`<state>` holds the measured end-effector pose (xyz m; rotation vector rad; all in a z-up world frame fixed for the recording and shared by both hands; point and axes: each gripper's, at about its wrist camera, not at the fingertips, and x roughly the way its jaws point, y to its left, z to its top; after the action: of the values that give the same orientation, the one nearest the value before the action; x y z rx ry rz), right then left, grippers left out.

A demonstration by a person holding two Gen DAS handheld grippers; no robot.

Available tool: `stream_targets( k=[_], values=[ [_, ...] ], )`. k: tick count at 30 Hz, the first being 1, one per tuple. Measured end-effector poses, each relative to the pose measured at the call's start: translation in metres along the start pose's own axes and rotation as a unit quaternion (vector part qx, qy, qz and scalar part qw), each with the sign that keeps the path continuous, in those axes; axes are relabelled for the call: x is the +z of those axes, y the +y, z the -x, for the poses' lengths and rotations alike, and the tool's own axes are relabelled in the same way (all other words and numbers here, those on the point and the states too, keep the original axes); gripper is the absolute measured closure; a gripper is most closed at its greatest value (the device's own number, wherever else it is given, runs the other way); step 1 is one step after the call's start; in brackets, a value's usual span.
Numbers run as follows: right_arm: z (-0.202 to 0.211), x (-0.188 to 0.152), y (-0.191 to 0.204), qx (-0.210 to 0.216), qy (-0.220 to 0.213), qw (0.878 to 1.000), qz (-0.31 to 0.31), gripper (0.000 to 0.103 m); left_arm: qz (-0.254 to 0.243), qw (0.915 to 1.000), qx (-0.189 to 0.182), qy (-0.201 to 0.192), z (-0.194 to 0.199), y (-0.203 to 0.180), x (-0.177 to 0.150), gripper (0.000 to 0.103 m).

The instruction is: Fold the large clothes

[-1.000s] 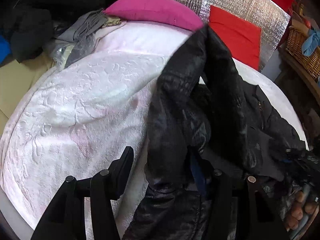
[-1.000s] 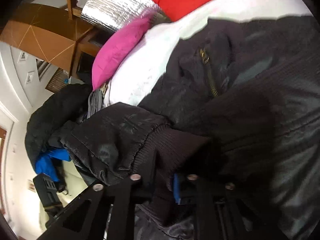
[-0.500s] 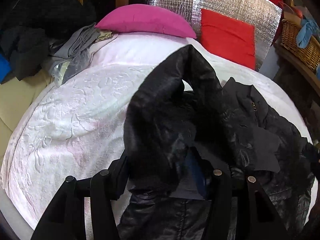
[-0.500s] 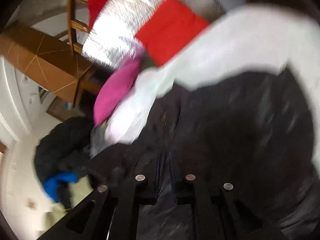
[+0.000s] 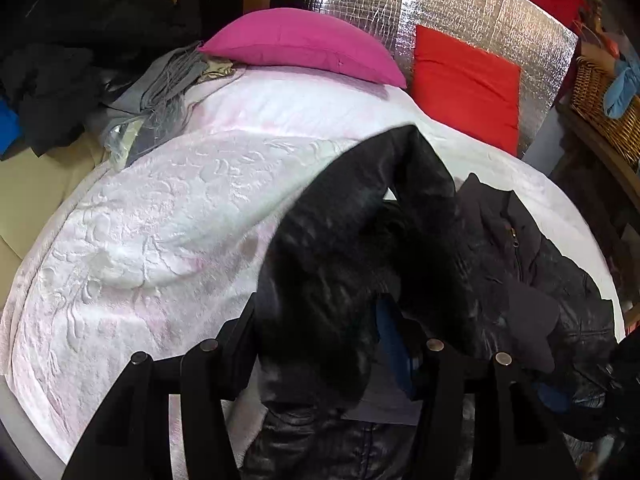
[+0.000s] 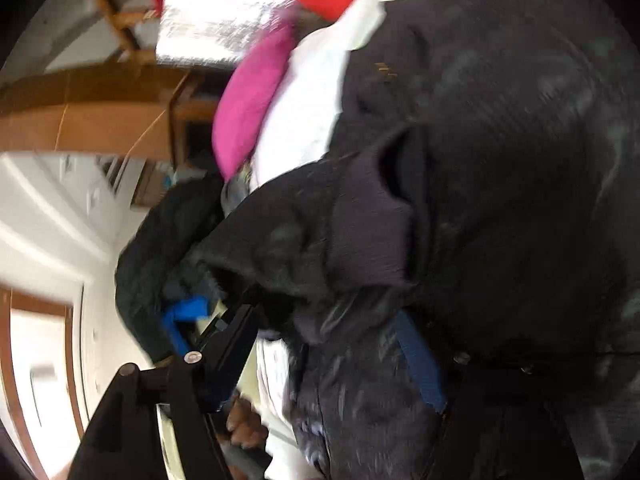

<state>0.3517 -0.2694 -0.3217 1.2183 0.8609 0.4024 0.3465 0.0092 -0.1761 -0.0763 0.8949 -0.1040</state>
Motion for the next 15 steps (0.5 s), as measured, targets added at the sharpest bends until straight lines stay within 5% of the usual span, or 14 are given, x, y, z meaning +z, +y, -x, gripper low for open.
stream_targets(
  k=[8,10,11,12,15],
  values=[
    [-0.010,0.005,0.004,-0.061,-0.128,0.989,-0.035,0.033,-0.007,0.9998,-0.001,-0.019,0.013,0.013,0.003,0.045],
    [-0.005,0.011,0.005,-0.072,-0.144,0.986,-0.046,0.047,-0.007,0.9998,-0.003,-0.017,0.013,0.015,0.003,0.045],
    [-0.006,0.012,0.004,-0.088,-0.146,0.984,-0.045,0.074,-0.007,0.9998,-0.005,-0.016,0.013,0.015,0.003,0.045],
    [-0.007,0.013,0.002,-0.098,-0.144,0.984,-0.046,0.085,-0.007,0.9998,-0.007,-0.015,0.012,0.016,0.003,0.045],
    [-0.002,0.009,0.013,-0.111,-0.161,0.980,-0.023,0.088,-0.009,0.9998,-0.006,-0.017,0.014,0.017,0.003,0.045]
  ],
)
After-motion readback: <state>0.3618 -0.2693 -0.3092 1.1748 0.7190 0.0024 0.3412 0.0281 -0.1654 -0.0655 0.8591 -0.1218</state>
